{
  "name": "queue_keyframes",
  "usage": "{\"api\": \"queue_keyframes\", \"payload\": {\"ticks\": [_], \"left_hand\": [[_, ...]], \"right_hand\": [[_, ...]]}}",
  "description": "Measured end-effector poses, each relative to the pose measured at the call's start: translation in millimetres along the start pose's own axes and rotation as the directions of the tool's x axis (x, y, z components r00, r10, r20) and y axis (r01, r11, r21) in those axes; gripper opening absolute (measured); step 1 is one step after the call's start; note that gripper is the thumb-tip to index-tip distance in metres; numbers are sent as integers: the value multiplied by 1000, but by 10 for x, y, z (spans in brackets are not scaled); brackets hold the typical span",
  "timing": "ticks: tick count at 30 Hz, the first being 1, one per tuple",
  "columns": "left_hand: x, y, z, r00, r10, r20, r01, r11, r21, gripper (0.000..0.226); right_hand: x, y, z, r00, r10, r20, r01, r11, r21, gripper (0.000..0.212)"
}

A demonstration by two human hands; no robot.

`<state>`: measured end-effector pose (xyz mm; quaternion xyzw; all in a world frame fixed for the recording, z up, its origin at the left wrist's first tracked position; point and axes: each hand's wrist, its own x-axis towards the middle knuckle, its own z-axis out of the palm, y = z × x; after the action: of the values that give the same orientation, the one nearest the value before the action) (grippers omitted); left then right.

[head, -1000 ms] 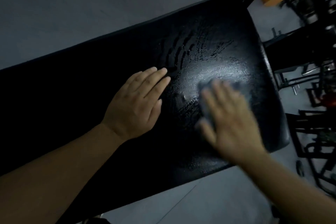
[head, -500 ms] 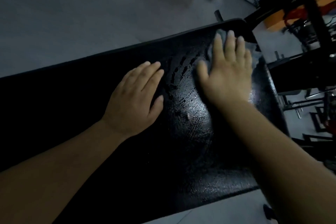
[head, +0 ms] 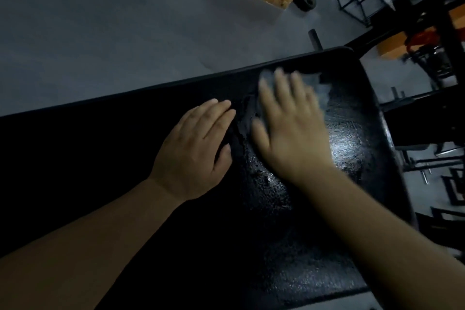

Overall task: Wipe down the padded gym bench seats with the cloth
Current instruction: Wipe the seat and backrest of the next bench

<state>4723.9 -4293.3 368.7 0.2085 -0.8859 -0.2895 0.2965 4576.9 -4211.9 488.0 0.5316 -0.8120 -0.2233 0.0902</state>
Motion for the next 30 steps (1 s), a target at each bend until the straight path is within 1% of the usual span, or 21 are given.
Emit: {"api": "queue_keyframes", "payload": {"ticks": [2,3,4,7,8,9,10,11,12,14,16,17,19,21,22,24,25,27,28,29,30], "left_hand": [[0,-4,-12,1000,-7,5,7,1000,-10,55],[0,-3,-17,1000,-11,9,11,1000,-12,55],[1,-2,-20,1000,-16,12,16,1000,-13,56],[-8,-12,-34,1000,-19,7,19,1000,-11,56],[-6,-18,-29,1000,-23,6,23,1000,-11,56],[-13,-30,-26,1000,-28,4,28,1000,-10,56],[-20,-34,-20,1000,-31,3,31,999,-8,56],[-22,-38,-15,1000,-31,0,31,999,-9,56],[-12,-44,-4,1000,-27,-5,27,1000,-13,56],[-22,-37,-1,999,-30,-11,30,999,-33,54],[-22,-26,-5,999,-48,-18,47,998,-50,54],[-16,-16,-9,998,-52,-24,51,997,-53,54],[-8,-2,-2,998,-52,-32,50,997,-52,54],[-12,-1,12,998,-54,-39,52,997,-51,54],[-18,-6,13,998,-55,-42,53,997,-47,54],[-13,-18,23,998,-46,-38,45,998,-42,54],[-13,-27,26,999,-43,-33,42,998,-36,54],[-15,-43,10,999,-48,-24,47,998,-34,54],[-9,-36,2,999,-53,-14,52,998,-44,54],[-8,-27,-3,998,-58,2,58,997,-56,54],[-12,-15,-7,998,-62,18,63,996,-62,54]], "right_hand": [[-436,162,-31,973,-212,88,215,976,-25,68],[-514,362,-71,963,-250,104,255,966,-34,68],[-467,563,-103,970,-224,98,228,973,-35,68],[153,690,-179,993,115,1,-115,993,-21,69],[364,534,-174,978,207,-27,-207,978,0,69],[478,300,-156,970,241,-40,-241,970,9,69],[479,77,-108,976,213,-51,-213,977,21,69],[357,-109,-41,991,122,-55,-121,992,32,69],[139,-231,15,999,4,-32,-2,999,35,68],[-416,-244,43,975,-216,51,215,976,20,67],[-580,59,-19,960,-270,79,269,963,25,67],[-488,223,-42,976,-209,58,208,978,17,68],[-46,379,-81,999,46,-15,-46,999,9,68],[273,107,-95,971,236,-31,-234,971,52,70],[247,-119,-60,971,233,-46,-230,971,61,71],[-209,-484,56,998,55,-23,-53,996,78,71],[-570,-559,94,999,-38,11,37,996,85,71],[-1151,-419,55,989,-118,86,110,989,97,71],[-1255,-208,46,990,-105,89,97,991,89,71],[-1251,15,40,996,-32,78,27,997,66,70],[-1140,211,8,993,100,58,-103,994,46,70]]}}
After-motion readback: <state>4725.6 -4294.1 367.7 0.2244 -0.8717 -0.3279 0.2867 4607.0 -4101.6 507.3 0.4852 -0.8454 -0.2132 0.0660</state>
